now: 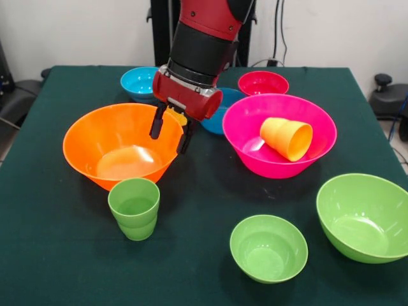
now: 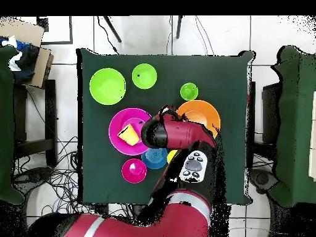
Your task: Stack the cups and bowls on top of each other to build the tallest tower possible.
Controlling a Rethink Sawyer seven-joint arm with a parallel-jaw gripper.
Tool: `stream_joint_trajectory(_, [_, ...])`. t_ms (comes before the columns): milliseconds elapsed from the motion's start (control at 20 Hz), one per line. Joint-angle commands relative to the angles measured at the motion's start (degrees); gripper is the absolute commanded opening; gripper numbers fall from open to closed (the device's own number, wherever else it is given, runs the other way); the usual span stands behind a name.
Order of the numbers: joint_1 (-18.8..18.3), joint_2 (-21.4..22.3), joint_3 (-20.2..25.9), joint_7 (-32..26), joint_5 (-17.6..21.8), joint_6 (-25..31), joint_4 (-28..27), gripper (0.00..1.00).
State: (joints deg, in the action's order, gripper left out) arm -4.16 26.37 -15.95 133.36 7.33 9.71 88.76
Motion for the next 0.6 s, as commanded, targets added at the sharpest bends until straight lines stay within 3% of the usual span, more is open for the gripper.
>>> stream_joint_trajectory(50, [-1.26, 2.63, 14.04, -12.13, 7.18, 8.05, -1.60, 1.00])
stream_joint_trajectory(600, [-2.56, 2.16, 16.78, -10.76, 9.29, 12.35, -5.34, 1.00])
